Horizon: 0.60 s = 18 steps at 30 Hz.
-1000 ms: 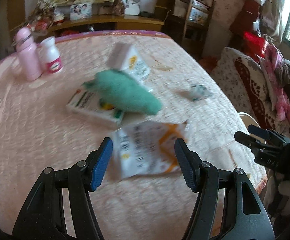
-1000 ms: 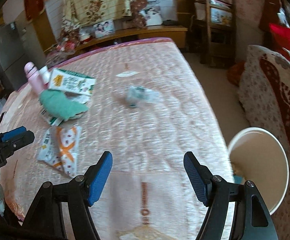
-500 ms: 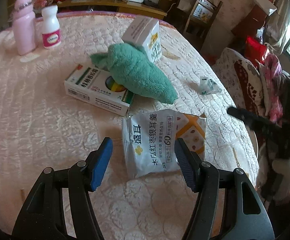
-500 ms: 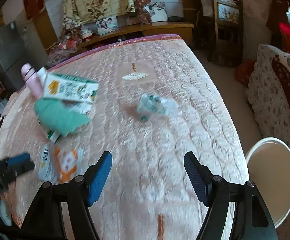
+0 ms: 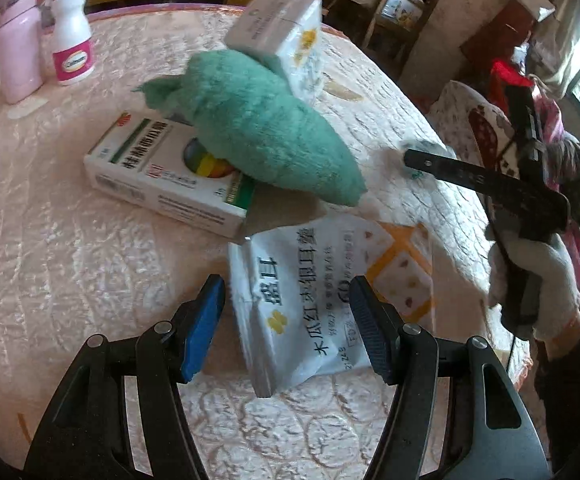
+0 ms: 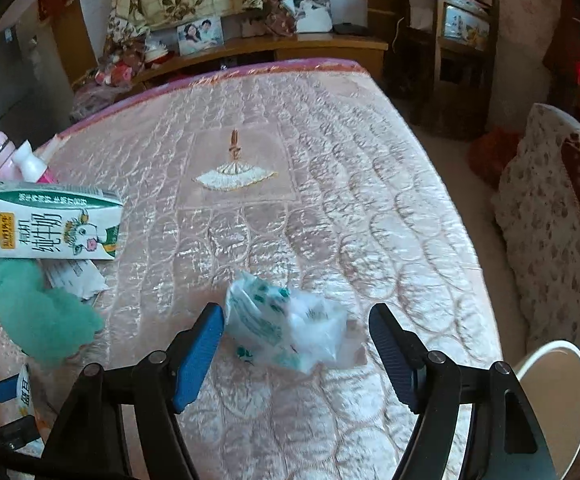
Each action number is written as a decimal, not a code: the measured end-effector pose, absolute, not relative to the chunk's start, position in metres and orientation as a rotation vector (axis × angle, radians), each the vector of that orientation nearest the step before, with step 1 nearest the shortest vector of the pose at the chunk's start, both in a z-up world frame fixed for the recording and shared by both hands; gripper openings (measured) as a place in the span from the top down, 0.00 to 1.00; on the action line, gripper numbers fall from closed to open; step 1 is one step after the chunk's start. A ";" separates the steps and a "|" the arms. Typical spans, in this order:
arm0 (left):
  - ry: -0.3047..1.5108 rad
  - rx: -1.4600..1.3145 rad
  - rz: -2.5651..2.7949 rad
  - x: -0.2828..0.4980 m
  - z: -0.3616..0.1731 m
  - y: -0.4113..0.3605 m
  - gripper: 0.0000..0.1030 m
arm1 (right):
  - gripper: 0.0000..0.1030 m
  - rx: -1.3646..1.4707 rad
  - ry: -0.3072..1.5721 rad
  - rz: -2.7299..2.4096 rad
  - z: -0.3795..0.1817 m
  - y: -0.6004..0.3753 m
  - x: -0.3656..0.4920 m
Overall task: Collect trash
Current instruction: 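Grasp the white-orange snack bag with left tool while right tool grasps clear plastic bag, then carry both bags over the white bucket and open both tools to drop them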
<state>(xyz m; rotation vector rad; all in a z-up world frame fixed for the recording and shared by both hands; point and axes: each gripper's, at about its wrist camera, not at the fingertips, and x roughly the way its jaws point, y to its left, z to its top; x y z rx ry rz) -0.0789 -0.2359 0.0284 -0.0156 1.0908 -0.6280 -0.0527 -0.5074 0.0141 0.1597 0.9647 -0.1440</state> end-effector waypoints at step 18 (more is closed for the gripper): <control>1.059 -0.010 -0.746 -0.117 0.061 -0.262 0.90 | 0.84 0.230 0.873 -0.017 0.045 -0.502 -0.146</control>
